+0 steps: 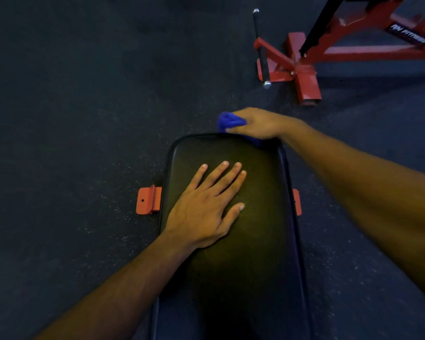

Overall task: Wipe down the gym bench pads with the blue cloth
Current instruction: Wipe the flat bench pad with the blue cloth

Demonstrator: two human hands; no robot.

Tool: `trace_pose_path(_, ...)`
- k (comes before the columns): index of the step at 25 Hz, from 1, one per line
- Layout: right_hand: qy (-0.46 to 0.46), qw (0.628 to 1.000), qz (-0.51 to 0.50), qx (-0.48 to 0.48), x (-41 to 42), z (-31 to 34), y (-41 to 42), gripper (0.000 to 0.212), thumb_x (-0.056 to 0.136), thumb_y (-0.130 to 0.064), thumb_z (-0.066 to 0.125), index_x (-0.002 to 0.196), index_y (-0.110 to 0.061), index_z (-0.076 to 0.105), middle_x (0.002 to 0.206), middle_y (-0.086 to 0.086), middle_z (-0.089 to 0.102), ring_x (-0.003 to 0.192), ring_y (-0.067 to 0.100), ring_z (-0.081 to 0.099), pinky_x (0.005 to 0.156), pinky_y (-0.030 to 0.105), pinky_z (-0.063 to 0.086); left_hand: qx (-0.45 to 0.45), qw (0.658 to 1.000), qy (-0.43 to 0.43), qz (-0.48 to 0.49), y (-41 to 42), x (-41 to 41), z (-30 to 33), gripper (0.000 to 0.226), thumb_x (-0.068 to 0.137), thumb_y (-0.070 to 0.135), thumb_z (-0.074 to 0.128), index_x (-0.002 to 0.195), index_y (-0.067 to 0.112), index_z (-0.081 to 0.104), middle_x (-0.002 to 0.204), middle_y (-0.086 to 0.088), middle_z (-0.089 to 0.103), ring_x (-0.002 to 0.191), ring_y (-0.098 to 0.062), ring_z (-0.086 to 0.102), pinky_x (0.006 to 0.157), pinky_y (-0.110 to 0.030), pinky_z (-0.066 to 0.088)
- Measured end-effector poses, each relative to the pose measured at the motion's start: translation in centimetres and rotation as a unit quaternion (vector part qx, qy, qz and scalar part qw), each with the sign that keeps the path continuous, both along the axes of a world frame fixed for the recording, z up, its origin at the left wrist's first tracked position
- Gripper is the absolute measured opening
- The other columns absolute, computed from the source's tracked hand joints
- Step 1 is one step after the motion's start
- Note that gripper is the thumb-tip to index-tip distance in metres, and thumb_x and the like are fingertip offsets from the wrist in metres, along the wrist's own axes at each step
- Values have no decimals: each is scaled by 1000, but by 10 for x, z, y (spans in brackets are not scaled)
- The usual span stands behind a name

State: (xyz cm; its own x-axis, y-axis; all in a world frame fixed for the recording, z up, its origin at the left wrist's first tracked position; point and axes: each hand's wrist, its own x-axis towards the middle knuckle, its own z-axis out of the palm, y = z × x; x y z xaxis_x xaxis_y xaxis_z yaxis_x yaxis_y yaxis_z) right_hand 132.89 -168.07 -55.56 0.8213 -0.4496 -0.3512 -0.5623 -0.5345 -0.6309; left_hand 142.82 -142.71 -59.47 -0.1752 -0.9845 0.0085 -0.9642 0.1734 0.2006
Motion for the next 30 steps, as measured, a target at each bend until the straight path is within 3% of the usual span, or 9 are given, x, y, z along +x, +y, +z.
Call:
trace_pose_path(2, 10, 998, 48, -26, 50, 3, 17, 26, 97, -40, 58, 123, -36, 61, 122, -4, 63, 105, 11, 58, 93, 32, 38, 5, 1000, 8, 2, -4, 2, 1, 63, 108, 57, 17, 163, 29, 15, 171, 7, 14, 158, -12, 5, 127, -43, -1)
trace_pose_path(5, -3, 993, 60, -99, 66, 32, 47, 40, 98, -31, 58, 138, -27, 53, 135, 4, 61, 119, 22, 58, 97, 31, 41, 29, 999, 25, -1, 3, -1, 9, 62, 107, 56, 22, 163, 28, 18, 171, 9, 13, 158, -11, 2, 128, -41, -4)
trace_pose_path(9, -102, 975, -104, -165, -22, 92, 64, 38, 96, -11, 57, 133, -17, 55, 125, 13, 65, 112, 30, 62, 96, 37, 47, 52, 999, 8, 10, 7, -5, 35, 63, 108, 54, 25, 164, 26, 17, 172, 6, 11, 158, -12, 1, 129, -40, -3)
trace_pose_path(13, -74, 959, -144, -231, -107, 121, 103, 47, 90, -2, 55, 136, -16, 54, 126, 15, 64, 111, 34, 61, 92, 35, 44, 18, 987, 49, 149, 65, -33, 51, 65, 109, 50, 26, 164, 18, 13, 172, -2, 9, 159, -17, 3, 126, -34, -8)
trace_pose_path(17, -45, 959, -44, -277, -94, 127, 118, 56, 83, 4, 57, 137, -13, 53, 133, 18, 59, 120, 37, 56, 102, 44, 43, 53, 979, 46, 194, 146, -73, 33, 72, 103, 58, 12, 164, 20, 11, 172, -1, 4, 159, -17, 0, 122, -33, -15)
trace_pose_path(23, -41, 931, 169, -320, 40, 106, 91, 54, 87, -9, 54, 141, -16, 49, 133, 16, 55, 120, 38, 52, 99, 44, 40, 22, 982, 24, 186, 169, -71, 16, 69, 107, 56, 27, 164, 19, 17, 172, -3, 11, 159, -19, 6, 129, -43, 8)
trace_pose_path(25, 4, 920, 264, -291, 93, 87, 101, 59, 89, -10, 56, 145, -23, 44, 139, 11, 53, 124, 35, 50, 102, 43, 37, 27, 983, 34, 181, 168, -73, 16, 69, 107, 56, 25, 165, 19, 15, 172, -2, 10, 159, -18, 4, 129, -43, 6)
trace_pose_path(27, 91, 896, 342, -270, 127, 56, 116, 45, 95, -27, 55, 139, -29, 45, 134, 9, 57, 119, 35, 53, 99, 46, 40, 25, 982, 22, 186, 169, -72, 14, 69, 107, 56, 25, 165, 18, 15, 172, -3, 11, 159, -19, 5, 129, -44, 7)
trace_pose_path(30, 207, 870, 361, -266, 148, 22, 121, 38, 95, -49, 48, 121, -24, 58, 124, 8, 63, 107, 31, 58, 96, 44, 44, 16, 982, 27, 186, 169, -70, 12, 69, 107, 55, 27, 164, 17, 18, 172, -4, 15, 159, -19, 8, 129, -44, 8)
